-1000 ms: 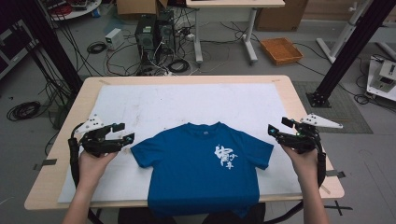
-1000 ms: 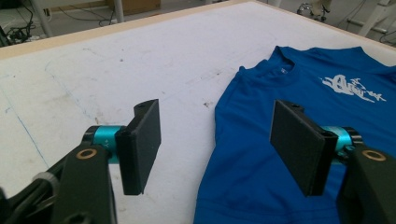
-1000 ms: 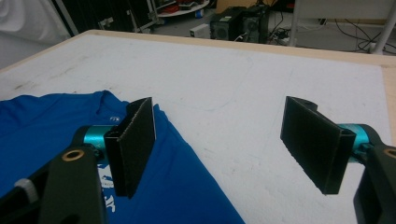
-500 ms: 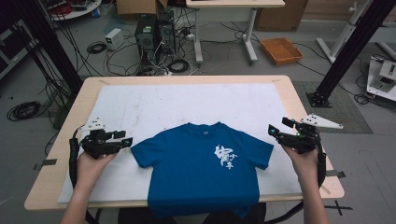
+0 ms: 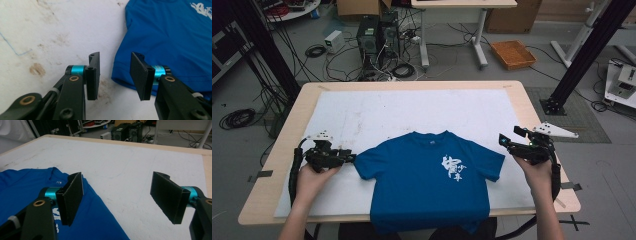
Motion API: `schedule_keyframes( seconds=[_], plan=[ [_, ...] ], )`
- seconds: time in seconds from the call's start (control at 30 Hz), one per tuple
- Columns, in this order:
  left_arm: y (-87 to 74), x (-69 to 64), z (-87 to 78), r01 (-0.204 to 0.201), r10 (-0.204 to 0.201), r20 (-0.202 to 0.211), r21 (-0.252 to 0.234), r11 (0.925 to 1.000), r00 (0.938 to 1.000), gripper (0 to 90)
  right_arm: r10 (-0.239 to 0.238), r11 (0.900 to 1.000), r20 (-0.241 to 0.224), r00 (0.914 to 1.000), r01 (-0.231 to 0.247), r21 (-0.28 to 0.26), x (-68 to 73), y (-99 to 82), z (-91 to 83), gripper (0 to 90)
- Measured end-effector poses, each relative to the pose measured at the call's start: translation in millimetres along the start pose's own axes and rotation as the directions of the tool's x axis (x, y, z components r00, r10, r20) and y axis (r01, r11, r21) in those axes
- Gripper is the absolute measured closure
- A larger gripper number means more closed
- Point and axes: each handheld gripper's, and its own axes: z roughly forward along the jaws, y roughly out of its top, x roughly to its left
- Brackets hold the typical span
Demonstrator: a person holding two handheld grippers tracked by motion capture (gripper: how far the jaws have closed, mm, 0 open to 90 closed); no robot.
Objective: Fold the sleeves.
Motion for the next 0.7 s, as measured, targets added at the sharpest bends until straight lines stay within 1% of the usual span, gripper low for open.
schedule_keyframes(
  seconds=[0.17,0.27,0.3,0.33,0.37,0.47,0.5,0.53,0.57,0.67,0.7],
  plan=[
    [-2.0,2.0,3.3,0.012,-0.012,0.004,0.021,0.9997,0.9999,67.8,0.001,1.0,0.001,1.0,-0.001,0.0,0.0,0.0,-0.3,26.2],
    [-2.1,2.1,3.4,0.01,-0.01,0.006,0.021,0.9997,0.9999,70.3,0.001,1.0,0.002,1.0,-0.001,0.0,-0.1,-0.2,-0.2,26.2],
    [-2.2,1.7,3.4,0.011,-0.011,0.01,0.019,0.9998,0.9999,75.8,-0.002,1.0,0.003,1.0,0.002,0.0,-0.5,-0.4,0.1,26.2],
    [-2.1,1.8,3.2,0.006,-0.007,0.013,0.021,0.9998,0.9999,75.8,-0.002,1.0,0.003,1.0,0.002,0.0,-0.5,-0.4,0.1,26.2],
    [-2.0,1.1,3.3,0.001,-0.001,0.02,0.019,0.9998,0.9998,80.8,-0.002,1.0,0.003,1.0,0.002,0.0,-0.4,-0.3,0.2,26.2],
    [-1.8,0.3,2.9,0.0,0.0,0.032,0.01,1.0,0.9995,86.5,-0.002,1.0,0.004,1.0,0.002,-0.001,-0.3,-0.3,0.1,26.2],
    [-1.3,0.1,2.0,-0.004,0.004,0.037,0.006,1.0,0.9993,86.8,-0.002,1.0,0.004,1.0,0.002,-0.001,-0.3,-0.3,0.1,26.2],
    [0.0,-0.9,-0.7,0.013,-0.012,0.053,-0.015,0.9998,0.9985,87.3,-0.001,1.0,0.006,1.0,0.001,-0.001,-0.2,-0.3,0.0,26.2],
    [0.0,-0.9,-0.7,0.013,-0.012,0.053,-0.015,0.9998,0.9985,87.6,-0.001,1.0,0.006,1.0,0.001,-0.001,-0.2,-0.3,0.0,26.2],
    [3.9,-3.7,-5.8,0.052,-0.048,0.088,-0.044,0.9977,0.995,87.7,0.001,1.0,0.007,1.0,-0.001,-0.002,-0.3,-0.2,-0.5,26.2],
    [8.8,-7.6,-8.2,0.062,-0.057,0.107,-0.047,0.997,0.9927,87.8,0.0,1.0,0.007,1.0,0.0,-0.004,-0.6,0.0,-0.7,26.3]
  ],
)
